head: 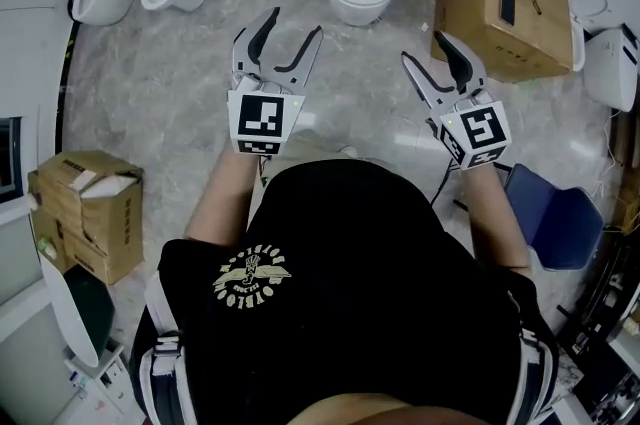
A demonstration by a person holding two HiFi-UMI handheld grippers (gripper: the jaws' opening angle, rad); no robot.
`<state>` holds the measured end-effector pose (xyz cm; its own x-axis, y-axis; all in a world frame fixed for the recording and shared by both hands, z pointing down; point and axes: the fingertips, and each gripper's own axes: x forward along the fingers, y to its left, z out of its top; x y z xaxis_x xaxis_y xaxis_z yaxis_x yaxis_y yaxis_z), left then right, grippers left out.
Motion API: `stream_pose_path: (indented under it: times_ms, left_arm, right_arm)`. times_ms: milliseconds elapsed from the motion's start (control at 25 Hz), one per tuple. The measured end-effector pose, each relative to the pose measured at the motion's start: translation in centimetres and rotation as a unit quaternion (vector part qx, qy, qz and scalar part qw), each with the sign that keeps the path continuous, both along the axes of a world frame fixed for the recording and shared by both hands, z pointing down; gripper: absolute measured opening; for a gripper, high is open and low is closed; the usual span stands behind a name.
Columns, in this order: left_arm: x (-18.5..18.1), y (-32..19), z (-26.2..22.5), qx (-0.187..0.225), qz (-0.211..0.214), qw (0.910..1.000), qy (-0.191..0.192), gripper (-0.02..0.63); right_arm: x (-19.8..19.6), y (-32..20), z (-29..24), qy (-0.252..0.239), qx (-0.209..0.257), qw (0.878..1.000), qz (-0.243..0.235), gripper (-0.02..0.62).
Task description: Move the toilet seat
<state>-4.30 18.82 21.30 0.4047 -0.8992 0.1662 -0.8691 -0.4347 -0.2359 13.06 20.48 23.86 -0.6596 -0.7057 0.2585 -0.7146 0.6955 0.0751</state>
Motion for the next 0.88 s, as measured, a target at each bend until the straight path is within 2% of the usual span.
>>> stream_pose_path:
  times_ms: [80,200,320,440,600,760,880]
  left_arm:
    - [-0.3,0.1,0.0,0.000,0.000,1.0000,-0.001,0.261]
    - [-0.8,0.3,0.2,-0.003,0.000,1.0000,-0.004,0.261]
    - [-0.9,-0.1,0.5,-0.004,0.005,1.0000,-0.007,0.261]
    - [-1.2,-0.7,1.0,-0.001,0.006,1.0000,-0.007,0.261]
    - [-1.3,-1.9,0.8,0.002,0.010,1.0000,0.001,0.261]
    - [-1.6,-3.3,0.5,0.005,0.015,0.9999,0.006,0.261]
    - [-1.5,-4.7,0.4,0.005,0.020,0.9998,0.007,0.261]
  right_arm:
    - [-1.0,0.9,0.9,0.020,-0.013,0.999,-0.039,0.256]
    - [-1.4,1.7,2.3,0.084,-0.019,0.992,-0.087,0.256]
    - [-0.4,0.8,3.2,0.109,-0.042,0.988,-0.098,0.256]
    - [0.4,-0.8,3.0,0.099,-0.035,0.992,-0.068,0.256]
    - [1.4,-2.8,1.6,0.033,-0.013,0.999,0.003,0.256]
    - [2.0,-3.9,1.8,-0.011,-0.010,0.998,0.054,0.256]
    - [1.8,-4.9,1.7,-0.027,-0.013,0.997,0.067,0.256]
